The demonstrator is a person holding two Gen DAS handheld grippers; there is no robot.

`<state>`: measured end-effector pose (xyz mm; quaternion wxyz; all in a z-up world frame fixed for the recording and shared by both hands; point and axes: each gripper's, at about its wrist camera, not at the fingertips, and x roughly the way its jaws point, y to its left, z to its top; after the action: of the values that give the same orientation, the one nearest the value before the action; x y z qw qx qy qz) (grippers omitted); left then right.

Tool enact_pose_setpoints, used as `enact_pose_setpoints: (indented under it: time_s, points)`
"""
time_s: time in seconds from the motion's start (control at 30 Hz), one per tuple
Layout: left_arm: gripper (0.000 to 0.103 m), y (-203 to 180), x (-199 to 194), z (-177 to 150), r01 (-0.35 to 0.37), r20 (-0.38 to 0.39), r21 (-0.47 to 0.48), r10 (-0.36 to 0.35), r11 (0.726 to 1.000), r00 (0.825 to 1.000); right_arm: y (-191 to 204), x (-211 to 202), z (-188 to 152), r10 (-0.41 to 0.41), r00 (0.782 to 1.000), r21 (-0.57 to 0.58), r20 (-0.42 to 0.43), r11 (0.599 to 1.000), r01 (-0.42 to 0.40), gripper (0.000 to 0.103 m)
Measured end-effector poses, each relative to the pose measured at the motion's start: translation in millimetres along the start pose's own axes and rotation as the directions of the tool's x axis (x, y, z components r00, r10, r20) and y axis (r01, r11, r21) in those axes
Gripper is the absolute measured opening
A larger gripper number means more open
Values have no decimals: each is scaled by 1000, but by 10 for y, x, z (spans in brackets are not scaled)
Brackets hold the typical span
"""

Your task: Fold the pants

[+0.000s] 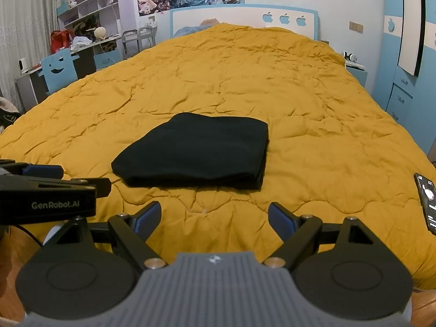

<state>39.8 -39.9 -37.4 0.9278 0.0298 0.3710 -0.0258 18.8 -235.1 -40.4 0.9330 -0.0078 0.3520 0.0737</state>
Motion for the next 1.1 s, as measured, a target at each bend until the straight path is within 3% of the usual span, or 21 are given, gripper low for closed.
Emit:
enact_pose_setpoints:
  time_s: [1.1]
  points:
    - [90,-7,-5,6,0,-1,0,0,1000,1000,16,20,-3,17,1000,12,-14,1000,-17,82]
